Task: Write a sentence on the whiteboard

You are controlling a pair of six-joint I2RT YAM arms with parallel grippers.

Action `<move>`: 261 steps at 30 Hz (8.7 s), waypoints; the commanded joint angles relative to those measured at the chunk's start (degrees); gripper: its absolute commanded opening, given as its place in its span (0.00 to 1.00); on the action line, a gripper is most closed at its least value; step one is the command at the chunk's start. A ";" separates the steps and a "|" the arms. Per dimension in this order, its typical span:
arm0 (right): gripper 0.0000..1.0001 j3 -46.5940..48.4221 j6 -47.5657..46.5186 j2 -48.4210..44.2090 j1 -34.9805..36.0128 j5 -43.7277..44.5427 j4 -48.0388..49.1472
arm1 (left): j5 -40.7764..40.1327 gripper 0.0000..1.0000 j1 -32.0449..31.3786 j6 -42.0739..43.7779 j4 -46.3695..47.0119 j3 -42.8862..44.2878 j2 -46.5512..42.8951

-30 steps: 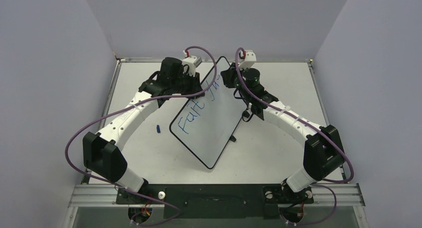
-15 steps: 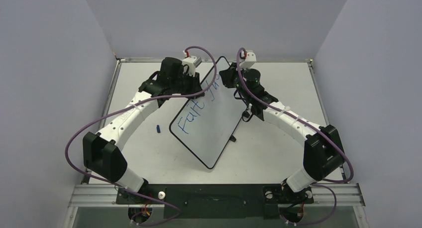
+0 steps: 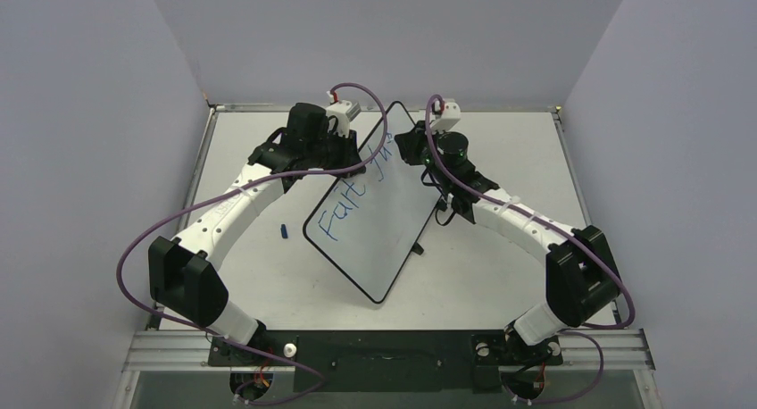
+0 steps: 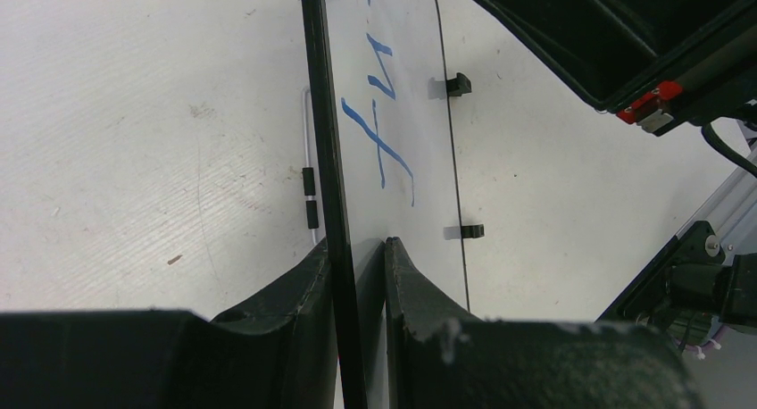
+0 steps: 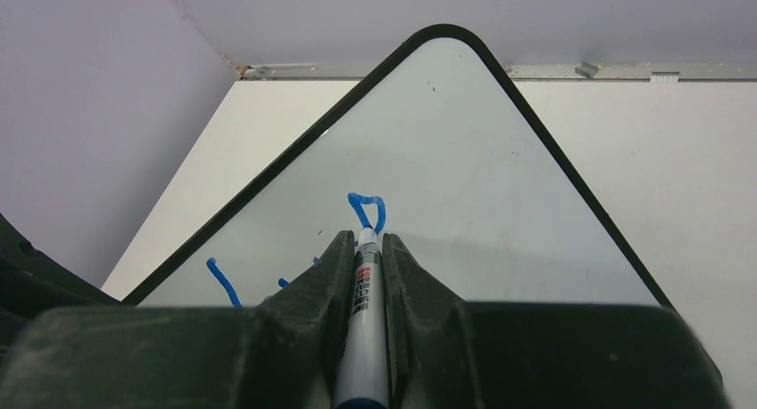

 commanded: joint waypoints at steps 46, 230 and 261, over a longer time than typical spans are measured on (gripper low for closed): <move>0.00 8.26 -1.27 -2.73 -1.16 3.15 -5.17 | -3.21 0.00 0.04 6.34 5.18 1.04 -2.32; 0.00 9.33 4.87 6.65 -8.73 -3.93 -3.47 | -3.98 0.00 -0.40 6.83 4.86 0.86 -2.65; 0.00 3.78 7.58 3.52 -4.19 -4.75 -1.57 | -4.23 0.00 -0.40 6.87 4.78 0.87 -3.14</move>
